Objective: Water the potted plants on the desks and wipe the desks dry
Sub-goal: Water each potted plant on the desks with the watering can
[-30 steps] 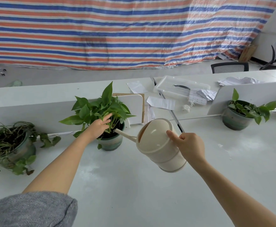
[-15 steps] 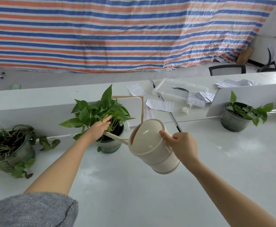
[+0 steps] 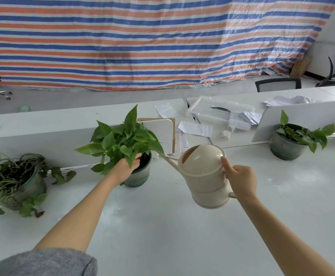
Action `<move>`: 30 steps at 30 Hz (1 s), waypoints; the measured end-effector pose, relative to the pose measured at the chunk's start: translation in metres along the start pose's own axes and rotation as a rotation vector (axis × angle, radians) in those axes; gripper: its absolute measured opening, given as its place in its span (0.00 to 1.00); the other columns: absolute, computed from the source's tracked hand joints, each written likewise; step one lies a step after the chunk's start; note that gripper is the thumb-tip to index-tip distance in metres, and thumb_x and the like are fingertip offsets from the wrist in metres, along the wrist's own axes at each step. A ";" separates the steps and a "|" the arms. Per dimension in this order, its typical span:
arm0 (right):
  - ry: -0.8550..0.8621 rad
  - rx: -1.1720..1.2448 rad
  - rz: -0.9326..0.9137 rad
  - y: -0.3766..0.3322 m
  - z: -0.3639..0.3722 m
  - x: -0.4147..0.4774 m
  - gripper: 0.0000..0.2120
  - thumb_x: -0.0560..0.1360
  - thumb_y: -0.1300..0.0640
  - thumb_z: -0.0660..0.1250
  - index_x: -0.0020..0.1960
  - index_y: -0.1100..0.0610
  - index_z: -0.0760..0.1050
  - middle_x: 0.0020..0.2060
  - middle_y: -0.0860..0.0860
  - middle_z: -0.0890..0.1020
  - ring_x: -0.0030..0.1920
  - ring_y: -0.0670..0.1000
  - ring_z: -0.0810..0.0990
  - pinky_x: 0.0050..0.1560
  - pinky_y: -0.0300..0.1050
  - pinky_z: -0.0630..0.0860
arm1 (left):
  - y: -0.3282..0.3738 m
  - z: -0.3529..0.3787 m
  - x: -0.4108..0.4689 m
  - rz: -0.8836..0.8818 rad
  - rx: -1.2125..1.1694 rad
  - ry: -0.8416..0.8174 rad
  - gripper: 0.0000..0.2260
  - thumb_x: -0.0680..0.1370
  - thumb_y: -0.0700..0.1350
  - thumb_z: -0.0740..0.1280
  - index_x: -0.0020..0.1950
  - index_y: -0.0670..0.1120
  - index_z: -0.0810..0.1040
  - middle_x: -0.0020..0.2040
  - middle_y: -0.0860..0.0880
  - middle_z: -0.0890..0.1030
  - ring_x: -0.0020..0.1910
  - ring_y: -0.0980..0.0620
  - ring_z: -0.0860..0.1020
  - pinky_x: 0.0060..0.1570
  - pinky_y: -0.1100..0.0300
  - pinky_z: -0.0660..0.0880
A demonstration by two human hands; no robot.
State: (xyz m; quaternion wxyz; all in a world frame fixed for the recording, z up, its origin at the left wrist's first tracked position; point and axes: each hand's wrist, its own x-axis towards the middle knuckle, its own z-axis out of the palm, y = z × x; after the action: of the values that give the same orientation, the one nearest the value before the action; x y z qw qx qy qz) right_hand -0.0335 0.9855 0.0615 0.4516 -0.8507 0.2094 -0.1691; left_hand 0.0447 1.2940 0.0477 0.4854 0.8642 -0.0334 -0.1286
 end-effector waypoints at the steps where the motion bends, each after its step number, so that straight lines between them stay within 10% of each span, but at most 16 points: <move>1: 0.003 0.034 0.015 0.006 -0.002 0.000 0.28 0.73 0.43 0.64 0.24 0.60 0.60 0.25 0.57 0.66 0.29 0.53 0.62 0.30 0.45 0.55 | -0.002 0.003 -0.005 -0.024 -0.010 -0.004 0.15 0.81 0.43 0.58 0.67 0.46 0.72 0.64 0.48 0.75 0.65 0.51 0.71 0.67 0.56 0.64; 5: 0.000 0.149 0.119 0.031 -0.009 0.000 0.30 0.76 0.47 0.61 0.20 0.58 0.59 0.11 0.47 0.63 0.26 0.54 0.62 0.31 0.45 0.59 | -0.018 0.015 -0.018 -0.094 -0.002 -0.027 0.09 0.79 0.39 0.60 0.48 0.47 0.80 0.50 0.45 0.81 0.50 0.49 0.77 0.55 0.61 0.72; 19: 0.050 0.192 0.282 0.089 0.003 -0.018 0.26 0.78 0.50 0.53 0.26 0.62 0.65 0.24 0.55 0.67 0.30 0.55 0.66 0.33 0.47 0.62 | -0.057 0.046 -0.060 -0.520 0.079 -0.080 0.16 0.81 0.47 0.57 0.64 0.41 0.71 0.55 0.43 0.76 0.50 0.45 0.77 0.51 0.55 0.71; 30: 0.033 0.226 0.347 0.102 -0.001 -0.041 0.25 0.79 0.53 0.51 0.25 0.59 0.64 0.25 0.54 0.68 0.30 0.54 0.66 0.33 0.48 0.62 | -0.052 0.050 -0.092 -0.567 0.041 -0.013 0.10 0.79 0.47 0.58 0.56 0.44 0.73 0.54 0.43 0.77 0.47 0.45 0.78 0.51 0.56 0.71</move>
State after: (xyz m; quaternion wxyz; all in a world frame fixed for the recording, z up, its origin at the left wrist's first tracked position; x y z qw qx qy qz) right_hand -0.0899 0.9547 -0.0279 0.5629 -0.7430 0.3399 -0.1249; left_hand -0.0599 1.2970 -0.0039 0.4122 0.8478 0.2040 -0.2641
